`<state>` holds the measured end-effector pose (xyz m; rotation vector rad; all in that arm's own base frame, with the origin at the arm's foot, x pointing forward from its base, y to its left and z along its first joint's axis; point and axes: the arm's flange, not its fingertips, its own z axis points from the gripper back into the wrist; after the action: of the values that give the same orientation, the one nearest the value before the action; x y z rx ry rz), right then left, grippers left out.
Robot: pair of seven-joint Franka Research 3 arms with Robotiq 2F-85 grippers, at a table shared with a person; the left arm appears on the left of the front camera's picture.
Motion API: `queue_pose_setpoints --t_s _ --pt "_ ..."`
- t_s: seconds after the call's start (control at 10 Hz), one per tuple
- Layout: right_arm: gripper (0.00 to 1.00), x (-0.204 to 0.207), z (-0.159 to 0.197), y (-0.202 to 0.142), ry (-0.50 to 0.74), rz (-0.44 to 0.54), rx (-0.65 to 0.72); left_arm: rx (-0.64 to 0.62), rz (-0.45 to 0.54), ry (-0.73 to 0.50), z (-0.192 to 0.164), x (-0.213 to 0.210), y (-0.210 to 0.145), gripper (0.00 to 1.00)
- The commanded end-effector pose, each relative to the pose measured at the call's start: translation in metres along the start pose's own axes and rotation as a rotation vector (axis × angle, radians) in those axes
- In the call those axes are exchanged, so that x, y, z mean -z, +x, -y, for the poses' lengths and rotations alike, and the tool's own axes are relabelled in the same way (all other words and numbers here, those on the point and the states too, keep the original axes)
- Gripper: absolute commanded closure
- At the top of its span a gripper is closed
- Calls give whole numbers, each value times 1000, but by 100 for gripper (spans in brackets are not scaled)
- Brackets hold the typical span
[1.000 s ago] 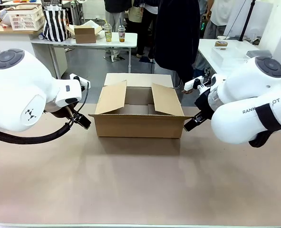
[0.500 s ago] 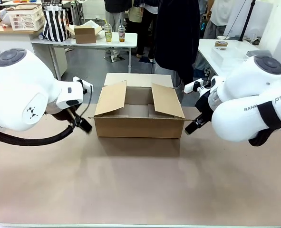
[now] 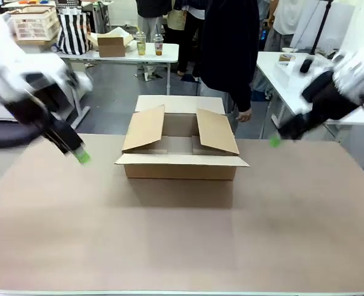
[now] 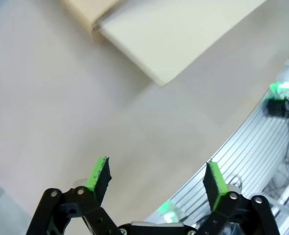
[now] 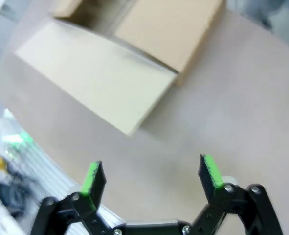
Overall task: Pack the gift set into the box.
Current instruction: Place both hands on the side flaps of the Package Box and spread them outward.
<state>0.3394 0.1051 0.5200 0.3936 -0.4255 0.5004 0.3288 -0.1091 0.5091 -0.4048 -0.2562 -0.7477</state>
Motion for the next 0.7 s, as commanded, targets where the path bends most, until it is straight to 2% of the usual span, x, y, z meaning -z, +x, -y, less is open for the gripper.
queue_pose_setpoints --t_s 0.0,0.1,0.2,0.3,0.4,0.5,0.6 --pt "0 -8 6 14 202 213 231 -104 279 -176 -6 -22 15 0" --pt "0 -14 18 19 262 252 368 -246 426 -190 -17 -35 19 0" --pt "0 -10 27 18 122 310 452 -326 473 -140 -30 -34 18 0" --pt "0 -32 9 13 174 149 220 -135 250 -144 -4 -51 11 0" --pt "0 -32 9 13 174 149 220 -135 250 -144 -4 -51 11 0" --pt "0 -31 27 17 189 219 362 -260 373 -171 -25 -58 14 0" --pt "0 -39 36 18 364 289 465 -261 411 -344 -29 -58 15 0"
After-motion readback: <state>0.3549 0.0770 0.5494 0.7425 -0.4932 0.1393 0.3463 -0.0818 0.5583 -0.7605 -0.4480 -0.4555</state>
